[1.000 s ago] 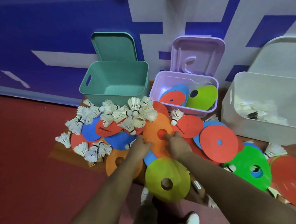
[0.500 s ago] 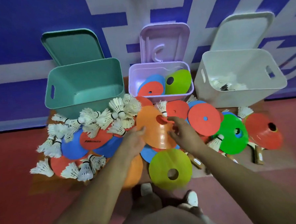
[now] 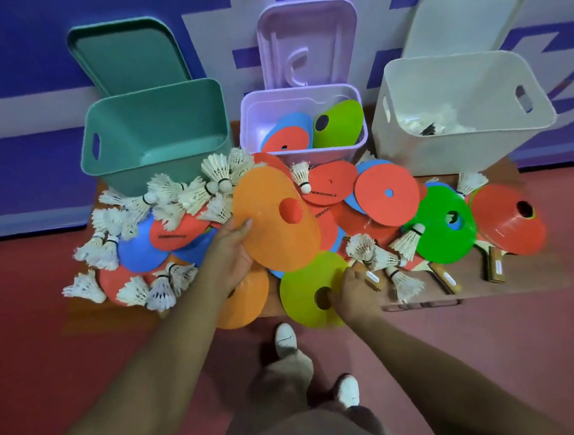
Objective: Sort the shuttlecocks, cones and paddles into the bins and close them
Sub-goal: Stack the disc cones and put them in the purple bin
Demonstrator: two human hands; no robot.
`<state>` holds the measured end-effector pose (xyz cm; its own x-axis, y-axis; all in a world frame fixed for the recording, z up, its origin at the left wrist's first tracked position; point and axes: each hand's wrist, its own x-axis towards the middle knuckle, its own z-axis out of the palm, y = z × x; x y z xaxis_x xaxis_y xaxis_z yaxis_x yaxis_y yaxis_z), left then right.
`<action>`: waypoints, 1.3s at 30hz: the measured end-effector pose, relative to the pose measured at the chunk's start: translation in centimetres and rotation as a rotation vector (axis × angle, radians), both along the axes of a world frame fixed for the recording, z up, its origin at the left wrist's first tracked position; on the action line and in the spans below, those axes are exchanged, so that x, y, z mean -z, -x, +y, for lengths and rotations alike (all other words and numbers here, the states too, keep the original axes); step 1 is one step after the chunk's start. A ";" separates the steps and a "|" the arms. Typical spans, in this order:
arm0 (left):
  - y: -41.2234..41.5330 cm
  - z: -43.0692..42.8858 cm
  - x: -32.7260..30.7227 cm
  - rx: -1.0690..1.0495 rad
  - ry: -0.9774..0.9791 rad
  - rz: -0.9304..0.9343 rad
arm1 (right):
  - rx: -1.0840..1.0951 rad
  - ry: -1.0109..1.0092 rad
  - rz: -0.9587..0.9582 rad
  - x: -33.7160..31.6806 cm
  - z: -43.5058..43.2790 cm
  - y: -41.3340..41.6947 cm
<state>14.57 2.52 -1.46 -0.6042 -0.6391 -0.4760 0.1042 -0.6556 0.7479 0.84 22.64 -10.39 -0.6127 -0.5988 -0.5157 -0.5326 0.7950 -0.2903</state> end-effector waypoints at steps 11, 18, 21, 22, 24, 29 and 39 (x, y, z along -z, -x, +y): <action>-7.9 5.2 -2.2 -0.207 0.122 -0.136 | 0.101 0.571 0.097 -7.7 2.0 2.3; -9.3 8.7 -5.4 -0.099 0.280 -0.247 | -0.106 0.569 0.064 -13.3 -2.7 -3.6; -10.8 9.0 -6.4 -0.132 0.249 -0.181 | -0.196 0.457 0.086 -14.1 -4.6 -7.0; -11.4 8.8 -6.5 -0.137 0.232 -0.158 | -0.219 0.439 0.100 -14.3 -5.2 -7.8; -13.0 8.5 -6.8 -0.138 0.196 -0.096 | -0.255 0.431 0.119 -14.6 -6.3 -9.6; -16.8 6.5 -7.1 -0.143 0.305 -0.211 | -0.272 0.449 0.041 -13.9 -8.9 -13.2; -24.8 -2.2 -4.6 -0.292 0.276 -0.250 | 0.183 0.190 -0.196 -5.7 -9.6 -15.5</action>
<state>39.42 0.32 3.17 -0.2691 -0.8881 -0.3726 0.0491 -0.3990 0.9156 16.35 13.06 -4.69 -0.6190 -0.5845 -0.5247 -0.3049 0.7944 -0.5253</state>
